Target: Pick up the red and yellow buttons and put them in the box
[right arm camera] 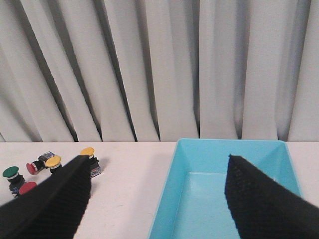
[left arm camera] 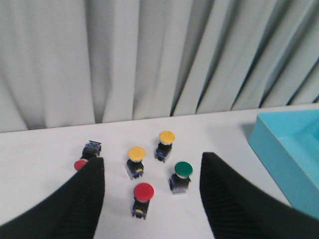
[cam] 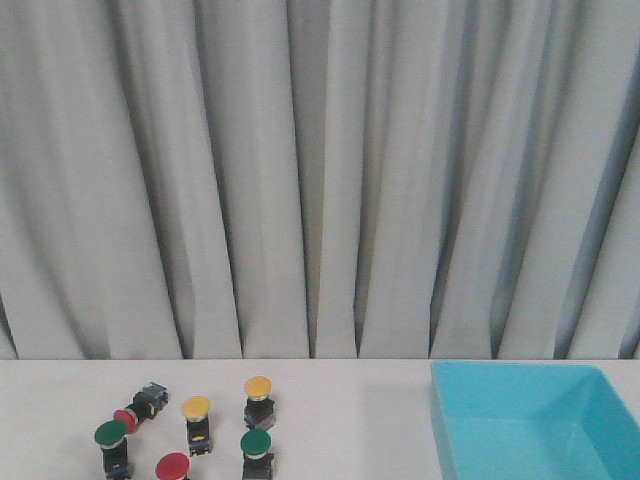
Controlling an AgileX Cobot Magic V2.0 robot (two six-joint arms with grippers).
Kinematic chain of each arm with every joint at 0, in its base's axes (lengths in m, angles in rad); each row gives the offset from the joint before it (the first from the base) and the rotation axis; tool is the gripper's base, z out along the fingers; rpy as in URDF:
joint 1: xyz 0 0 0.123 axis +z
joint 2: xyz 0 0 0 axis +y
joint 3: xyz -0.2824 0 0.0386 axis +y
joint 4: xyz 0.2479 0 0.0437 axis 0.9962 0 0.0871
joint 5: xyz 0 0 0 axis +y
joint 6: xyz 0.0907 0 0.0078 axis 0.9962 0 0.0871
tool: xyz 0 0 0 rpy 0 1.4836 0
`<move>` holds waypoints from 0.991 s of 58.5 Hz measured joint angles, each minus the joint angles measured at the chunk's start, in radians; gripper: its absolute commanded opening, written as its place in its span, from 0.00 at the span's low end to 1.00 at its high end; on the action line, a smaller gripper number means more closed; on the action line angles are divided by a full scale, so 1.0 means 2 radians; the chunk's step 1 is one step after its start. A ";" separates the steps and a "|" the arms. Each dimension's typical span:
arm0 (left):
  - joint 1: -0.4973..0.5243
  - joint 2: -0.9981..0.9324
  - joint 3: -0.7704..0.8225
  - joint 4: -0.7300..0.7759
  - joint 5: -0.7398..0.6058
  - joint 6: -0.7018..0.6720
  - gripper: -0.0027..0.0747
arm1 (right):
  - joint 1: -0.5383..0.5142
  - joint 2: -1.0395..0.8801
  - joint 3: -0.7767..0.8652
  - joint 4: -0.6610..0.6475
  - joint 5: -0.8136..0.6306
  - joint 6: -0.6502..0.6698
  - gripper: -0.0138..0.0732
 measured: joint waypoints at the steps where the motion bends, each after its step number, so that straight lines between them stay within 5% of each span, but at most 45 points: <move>1: 0.000 0.009 -0.005 -0.005 0.005 0.012 0.57 | 0.000 0.000 0.000 0.000 0.000 0.000 0.78; 24: -0.002 0.231 -0.158 -0.045 0.065 0.071 0.57 | 0.000 0.001 0.000 0.000 0.000 0.000 0.78; 58: -0.068 0.455 -0.171 -0.040 0.014 0.096 0.57 | 0.000 0.002 0.000 0.000 0.021 0.000 0.78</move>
